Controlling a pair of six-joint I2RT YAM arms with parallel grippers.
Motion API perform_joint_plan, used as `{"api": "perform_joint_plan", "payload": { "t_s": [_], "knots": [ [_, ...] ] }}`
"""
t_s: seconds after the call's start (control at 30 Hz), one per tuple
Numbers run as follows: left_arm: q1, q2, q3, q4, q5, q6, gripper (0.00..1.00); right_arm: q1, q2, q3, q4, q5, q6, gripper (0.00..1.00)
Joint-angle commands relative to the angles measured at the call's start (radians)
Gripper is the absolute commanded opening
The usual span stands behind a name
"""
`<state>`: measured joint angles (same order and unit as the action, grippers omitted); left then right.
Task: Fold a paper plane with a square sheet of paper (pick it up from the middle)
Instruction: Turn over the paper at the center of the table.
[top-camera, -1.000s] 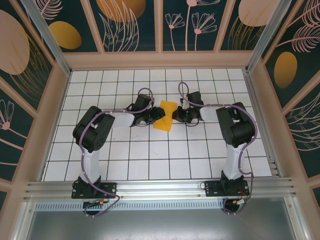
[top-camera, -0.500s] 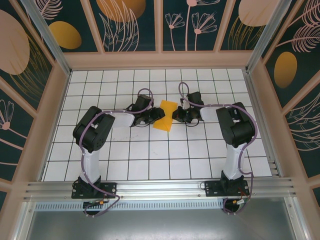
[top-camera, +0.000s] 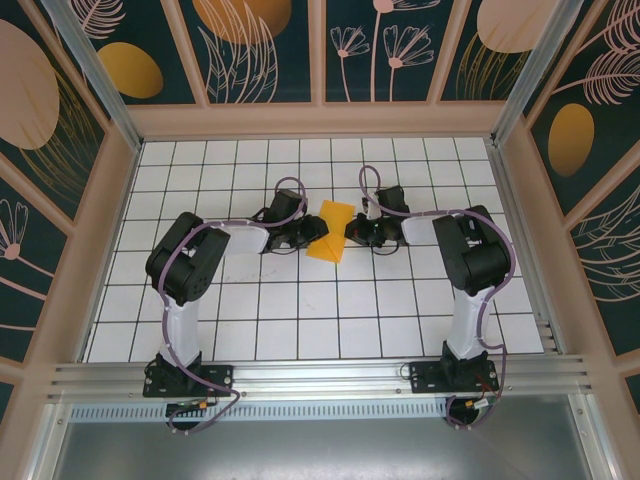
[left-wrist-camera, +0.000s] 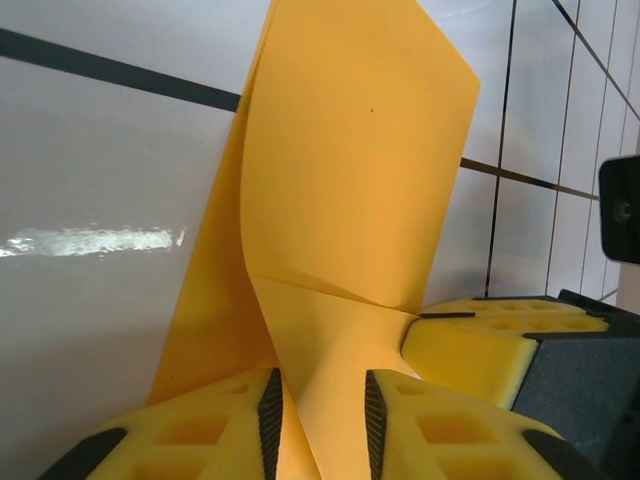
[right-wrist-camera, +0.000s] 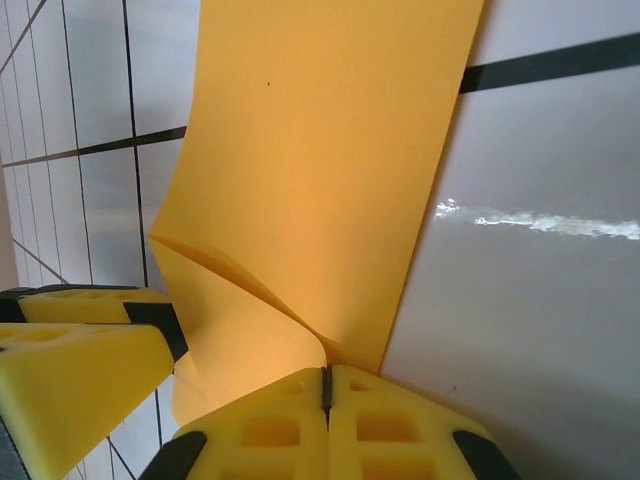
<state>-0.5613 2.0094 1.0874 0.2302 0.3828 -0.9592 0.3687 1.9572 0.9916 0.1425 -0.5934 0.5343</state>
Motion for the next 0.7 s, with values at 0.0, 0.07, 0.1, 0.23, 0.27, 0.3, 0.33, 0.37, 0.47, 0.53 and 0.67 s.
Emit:
{"api": "perform_joint_plan", "payload": {
  "t_s": [0.0, 0.07, 0.1, 0.23, 0.27, 0.3, 0.33, 0.37, 0.47, 0.53, 0.67],
  "knots": [
    [0.005, 0.019, 0.033, 0.0, 0.04, -0.006, 0.27, -0.019, 0.003, -0.036, -0.039, 0.026, 0.005, 0.01],
    [0.005, 0.027, 0.039, 0.001, 0.046, -0.002, 0.24, -0.018, 0.003, -0.037, -0.037, 0.022, 0.006, 0.01],
    [0.006, 0.031, 0.042, 0.001, 0.048, -0.002, 0.23, -0.018, 0.002, -0.037, -0.037, 0.021, 0.006, 0.01],
    [0.004, 0.037, 0.052, 0.002, 0.051, 0.005, 0.22, -0.019, -0.004, -0.033, -0.037, 0.015, 0.004, 0.01],
    [0.005, 0.038, 0.055, 0.001, 0.051, 0.01, 0.22, -0.019, -0.006, -0.031, -0.038, 0.012, 0.004, 0.02],
    [0.005, 0.04, 0.058, 0.0, 0.05, 0.012, 0.21, -0.019, -0.01, -0.029, -0.039, 0.013, 0.003, 0.02],
    [0.005, 0.043, 0.06, -0.001, 0.05, 0.014, 0.19, -0.022, -0.016, -0.027, -0.041, 0.012, 0.004, 0.03],
    [0.005, 0.045, 0.064, -0.004, 0.05, 0.021, 0.17, -0.022, -0.021, -0.025, -0.042, 0.012, 0.004, 0.05],
    [0.005, 0.048, 0.073, -0.011, 0.04, 0.045, 0.08, -0.027, -0.068, -0.025, -0.049, 0.021, 0.007, 0.15],
    [0.005, 0.038, 0.083, -0.032, 0.02, 0.073, 0.03, -0.031, -0.118, -0.028, -0.058, 0.046, 0.007, 0.21],
    [0.005, -0.013, 0.1, -0.087, -0.036, 0.153, 0.0, -0.035, -0.233, -0.041, -0.106, 0.169, 0.0, 0.39]
  ]
}}
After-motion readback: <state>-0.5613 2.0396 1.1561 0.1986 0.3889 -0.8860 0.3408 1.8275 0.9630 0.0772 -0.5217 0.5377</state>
